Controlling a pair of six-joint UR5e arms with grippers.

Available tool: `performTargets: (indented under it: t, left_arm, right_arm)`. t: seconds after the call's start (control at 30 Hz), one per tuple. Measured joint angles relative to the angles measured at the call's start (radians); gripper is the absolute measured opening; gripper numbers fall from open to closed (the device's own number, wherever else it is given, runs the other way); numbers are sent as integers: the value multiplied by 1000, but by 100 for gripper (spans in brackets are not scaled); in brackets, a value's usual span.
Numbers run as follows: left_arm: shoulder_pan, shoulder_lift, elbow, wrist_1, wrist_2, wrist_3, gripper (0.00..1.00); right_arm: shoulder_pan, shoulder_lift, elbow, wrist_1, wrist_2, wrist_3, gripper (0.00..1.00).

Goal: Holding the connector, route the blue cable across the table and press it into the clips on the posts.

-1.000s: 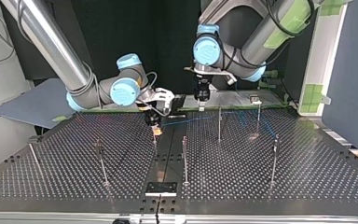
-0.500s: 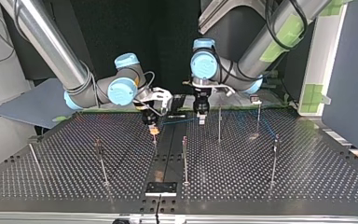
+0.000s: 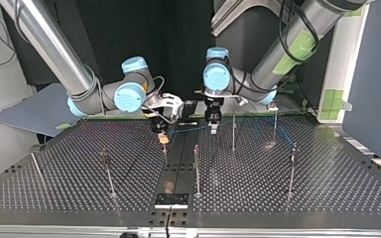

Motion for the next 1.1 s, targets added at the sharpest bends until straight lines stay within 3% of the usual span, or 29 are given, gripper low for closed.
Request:
performTargets:
  t: [0.33, 0.37, 0.4, 0.43, 0.47, 0.53, 0.57, 0.6, 0.63, 0.67, 0.7, 1.1]
  left_arm:
    - [-9, -28, 47, -32, -17, 2, 100]
    - [-10, -28, 47, -34, -18, 4, 83]
    - [-11, -28, 48, -35, -18, 5, 72]
    - [-12, -28, 48, -36, -19, 6, 72]
    - [-14, -28, 48, -37, -19, 7, 55]
    - [-15, -28, 48, -38, -20, 7, 50]
    - [-16, -28, 48, -38, -20, 7, 41]
    - [-17, -28, 48, -38, -20, 6, 20]
    - [-17, -28, 48, -38, -20, 6, 20]
    - [-17, -28, 48, -39, -20, 6, 5]
    - [-18, -27, 48, -39, -20, 6, 0]
    - [-19, -24, 48, -46, -68, 6, 0]
  right_arm:
    - [0, 0, -3, 0, -1, 1, 0]
    - [0, 0, -3, 0, -1, 1, 0]
    - [0, 0, -3, 0, -1, 1, 0]
    - [0, 0, -3, 0, -1, 1, 0]
    - [0, 0, -3, 0, -1, 1, 0]
    - [0, 0, -4, 0, -1, 1, 0]
    - [0, 0, -4, -1, -1, 1, 0]
    - [0, 0, -4, -1, -1, 1, 0]
    - [0, 0, -4, -1, -1, 1, 0]
    - [0, 0, -4, -1, -1, 1, 0]
    - [0, 0, -4, -1, -1, 1, 0]
    - [0, 0, -4, 0, -2, 0, 0]
